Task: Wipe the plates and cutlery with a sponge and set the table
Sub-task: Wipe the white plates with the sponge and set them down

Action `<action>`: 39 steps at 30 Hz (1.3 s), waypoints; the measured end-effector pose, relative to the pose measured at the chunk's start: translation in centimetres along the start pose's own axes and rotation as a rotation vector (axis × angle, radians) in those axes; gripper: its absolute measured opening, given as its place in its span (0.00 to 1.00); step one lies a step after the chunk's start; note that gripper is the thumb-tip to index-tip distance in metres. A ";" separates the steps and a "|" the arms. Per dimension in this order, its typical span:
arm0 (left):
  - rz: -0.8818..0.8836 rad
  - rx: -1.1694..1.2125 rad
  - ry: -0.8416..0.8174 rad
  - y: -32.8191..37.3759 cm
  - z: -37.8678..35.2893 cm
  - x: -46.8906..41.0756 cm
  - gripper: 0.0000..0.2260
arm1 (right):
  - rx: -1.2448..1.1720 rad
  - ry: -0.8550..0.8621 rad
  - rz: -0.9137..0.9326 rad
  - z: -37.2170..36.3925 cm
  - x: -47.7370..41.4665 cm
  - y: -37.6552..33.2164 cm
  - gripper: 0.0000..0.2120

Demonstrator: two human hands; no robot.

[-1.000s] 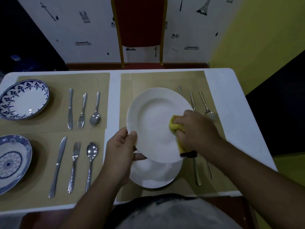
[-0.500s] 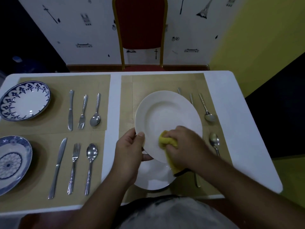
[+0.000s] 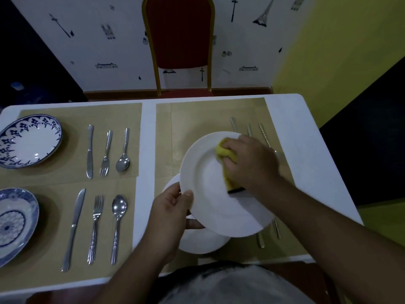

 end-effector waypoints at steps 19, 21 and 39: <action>-0.031 0.078 0.128 0.9 2.2 -0.8 0.12 | 0.197 -0.026 0.064 -0.3 -1.1 -0.5 0.12; -0.047 0.085 0.174 1.2 2.9 -1.3 0.11 | 0.219 -0.092 0.052 -1.1 0.5 0.2 0.12; 0.137 0.056 0.240 -2.7 4.8 -3.4 0.11 | 0.167 -0.215 0.028 -6.2 -1.2 3.3 0.12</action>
Point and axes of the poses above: each hand's wrist, its own x-axis away from the middle knuckle, its own z-axis out of the back of the hand, y = z × x, the point moved 8 cm from there along -x, towards the middle knuckle, and after that the axes turned 12 degrees about -z, right-handed, at the moved point
